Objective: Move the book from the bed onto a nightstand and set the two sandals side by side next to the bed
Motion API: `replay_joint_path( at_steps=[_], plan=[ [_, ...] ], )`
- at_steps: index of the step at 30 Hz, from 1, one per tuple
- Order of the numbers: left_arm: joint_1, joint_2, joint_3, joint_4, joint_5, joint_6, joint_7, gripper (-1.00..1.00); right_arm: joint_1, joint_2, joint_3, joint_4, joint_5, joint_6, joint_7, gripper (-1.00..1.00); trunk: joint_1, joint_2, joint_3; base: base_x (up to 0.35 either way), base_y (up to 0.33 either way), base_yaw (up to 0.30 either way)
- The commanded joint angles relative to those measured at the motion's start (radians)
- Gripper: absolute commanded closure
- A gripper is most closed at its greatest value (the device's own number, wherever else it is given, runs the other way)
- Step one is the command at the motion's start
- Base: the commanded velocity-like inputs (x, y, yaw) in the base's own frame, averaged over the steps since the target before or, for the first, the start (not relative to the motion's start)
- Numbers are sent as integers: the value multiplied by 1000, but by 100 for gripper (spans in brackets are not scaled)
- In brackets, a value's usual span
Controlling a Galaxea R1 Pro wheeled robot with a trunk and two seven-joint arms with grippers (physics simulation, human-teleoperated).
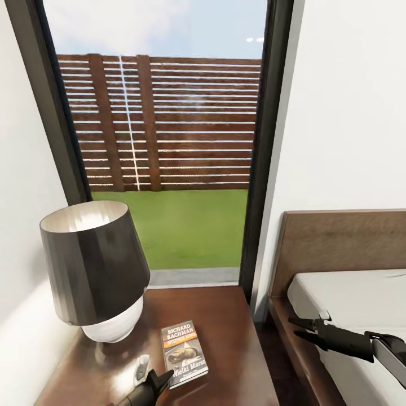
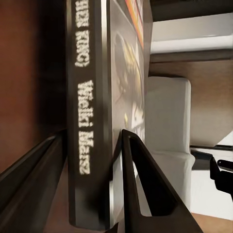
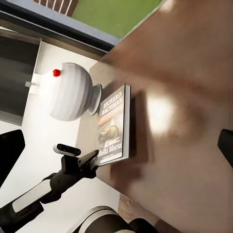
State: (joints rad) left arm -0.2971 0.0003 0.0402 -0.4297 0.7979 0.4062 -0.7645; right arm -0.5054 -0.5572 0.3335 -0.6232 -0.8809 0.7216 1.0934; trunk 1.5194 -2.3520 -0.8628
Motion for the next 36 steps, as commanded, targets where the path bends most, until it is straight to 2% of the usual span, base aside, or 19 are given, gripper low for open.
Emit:
replay_joint_path(
  at_steps=[1, 7, 12, 21, 25, 36],
  plan=[
    [-1, 0, 3, 0, 5, 9, -2, 100, -1, -1, 5, 0, -9, 7, 0, -100, 0, 0, -1, 4, 0, 0],
    [-1, 0, 3, 0, 5, 9, -1, 100, -1, -1, 5, 0, -9, 7, -1, -100, 0, 0, -1, 1, 0, 0],
    [-1, 0, 4, 0, 5, 9, -1, 100, -1, -1, 5, 0, -9, 7, -1, -100, 19, -35, -17, 0, 0, 0],
    [-1, 0, 4, 0, 6, 10, -1, 100, -1, -1, 5, 0, -9, 6, -1, -100, 19, -35, -17, 0, 0, 0],
    [-1, 0, 4, 0, 6, 10, -1, 100, -1, -1, 5, 0, -9, 7, -1, -100, 34, -63, -29, 0, 0, 0],
    [-1, 0, 4, 0, 6, 10, -1, 100, -1, -1, 5, 0, -9, 6, -1, -100, 34, -63, -29, 0, 0, 0]
  ],
)
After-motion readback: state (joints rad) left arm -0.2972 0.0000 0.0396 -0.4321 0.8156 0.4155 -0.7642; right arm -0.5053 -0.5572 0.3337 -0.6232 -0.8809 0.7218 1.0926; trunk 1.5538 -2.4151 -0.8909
